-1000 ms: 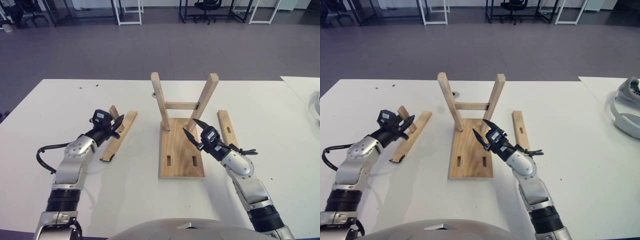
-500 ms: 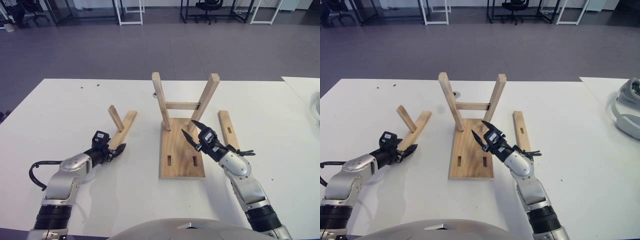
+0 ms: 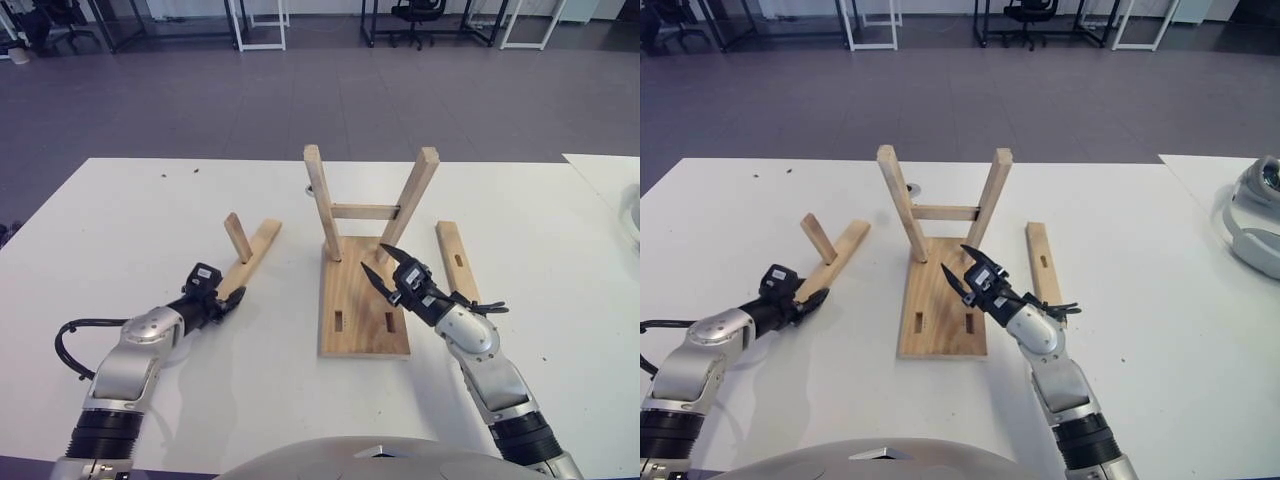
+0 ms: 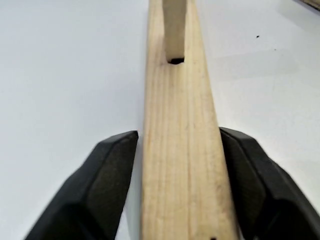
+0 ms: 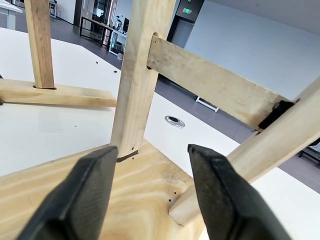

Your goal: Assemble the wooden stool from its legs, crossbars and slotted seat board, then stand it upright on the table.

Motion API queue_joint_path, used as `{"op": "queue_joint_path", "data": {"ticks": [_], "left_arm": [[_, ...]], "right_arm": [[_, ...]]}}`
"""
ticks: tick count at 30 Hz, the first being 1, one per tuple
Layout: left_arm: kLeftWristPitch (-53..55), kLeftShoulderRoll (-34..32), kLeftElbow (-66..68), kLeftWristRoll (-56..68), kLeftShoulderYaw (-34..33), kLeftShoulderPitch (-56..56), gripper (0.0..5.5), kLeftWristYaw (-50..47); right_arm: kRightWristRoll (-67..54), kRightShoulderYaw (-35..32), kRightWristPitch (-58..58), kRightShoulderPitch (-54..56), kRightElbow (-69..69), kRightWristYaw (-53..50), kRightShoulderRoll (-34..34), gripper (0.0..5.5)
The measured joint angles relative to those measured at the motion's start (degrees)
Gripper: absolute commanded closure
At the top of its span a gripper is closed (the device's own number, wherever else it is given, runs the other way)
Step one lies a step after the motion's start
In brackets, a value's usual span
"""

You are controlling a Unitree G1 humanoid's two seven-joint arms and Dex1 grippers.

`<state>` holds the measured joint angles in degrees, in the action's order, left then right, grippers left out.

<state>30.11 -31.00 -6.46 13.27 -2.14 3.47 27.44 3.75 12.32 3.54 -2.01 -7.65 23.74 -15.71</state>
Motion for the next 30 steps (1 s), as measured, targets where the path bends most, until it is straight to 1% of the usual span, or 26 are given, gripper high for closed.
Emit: {"op": "queue_joint_path", "data": {"ticks": [1,4,7,10,12,14,15,16,18,19,21,23,24,27,30], "left_arm": [[-0.2,0.0,0.0,0.0,0.0,0.0,3.48,0.6],[-1.2,-0.1,1.0,0.0,0.1,0.1,3.49,2.0],[-3.5,0.1,2.0,0.1,-0.7,0.2,3.49,2.3],[-8.7,1.3,0.4,7.2,-7.4,1.3,3.49,7.4],[-12.1,0.5,-0.4,11.6,-15.2,0.9,3.49,8.9],[-13.1,-1.9,-1.8,13.9,-21.1,-0.9,3.49,8.8],[-12.9,-2.9,-4.0,15.5,-22.5,-2.7,3.49,8.7],[-12.5,-4.2,-7.9,17.6,-23.4,-6.4,3.49,8.3],[-10.6,-5.6,-13.6,21.1,-23.1,-11.9,3.49,8.1],[-9.6,-5.9,-16.9,23.2,-21.9,-14.8,3.49,8.2],[-7.1,-6.3,-20.0,24.5,-19.0,-18.0,3.49,7.4],[-5.4,-6.0,-23.1,24.7,-14.1,-20.4,3.49,6.8],[-5.2,-5.4,-24.0,24.9,-12.7,-21.2,3.49,6.8],[-4.4,-5.1,-25.4,25.0,-10.0,-21.4,3.49,7.0],[-4.6,-5.1,-25.5,24.0,-8.0,-21.2,3.49,7.7]], "right_arm": [[-0.2,-0.3,-0.1,0.0,0.0,-0.2,0.2,2.89],[-2.3,-1.3,-2.2,0.2,-0.7,-0.2,0.6,2.89],[-8.5,-3.9,-7.5,2.1,-3.9,1.1,1.0,2.89],[-23.6,-10.0,-19.4,6.1,-10.0,2.6,1.5,2.89],[-35.9,-14.9,-27.6,9.6,-14.0,1.6,1.9,2.89],[-46.7,-18.9,-33.6,15.1,-16.9,-1.8,2.5,2.89],[-51.7,-20.4,-36.1,18.5,-17.8,-4.2,3.0,2.89],[-57.4,-21.6,-38.4,24.3,-18.1,-7.6,3.8,2.89],[-64.7,-23.0,-40.7,31.9,-17.0,-13.6,6.1,2.89],[-68.5,-23.2,-41.2,37.4,-15.6,-17.1,8.2,2.89],[-73.5,-23.0,-41.5,43.1,-13.5,-21.9,11.5,2.89],[-75.8,-22.1,-41.5,44.7,-12.6,-24.9,14.2,2.89],[-75.9,-21.8,-41.5,44.7,-12.6,-25.6,14.8,2.89],[-78.1,-21.5,-40.8,44.7,-12.7,-27.9,16.5,2.89],[-78.1,-21.2,-40.5,44.4,-12.9,-29.6,16.5,2.89]]}}
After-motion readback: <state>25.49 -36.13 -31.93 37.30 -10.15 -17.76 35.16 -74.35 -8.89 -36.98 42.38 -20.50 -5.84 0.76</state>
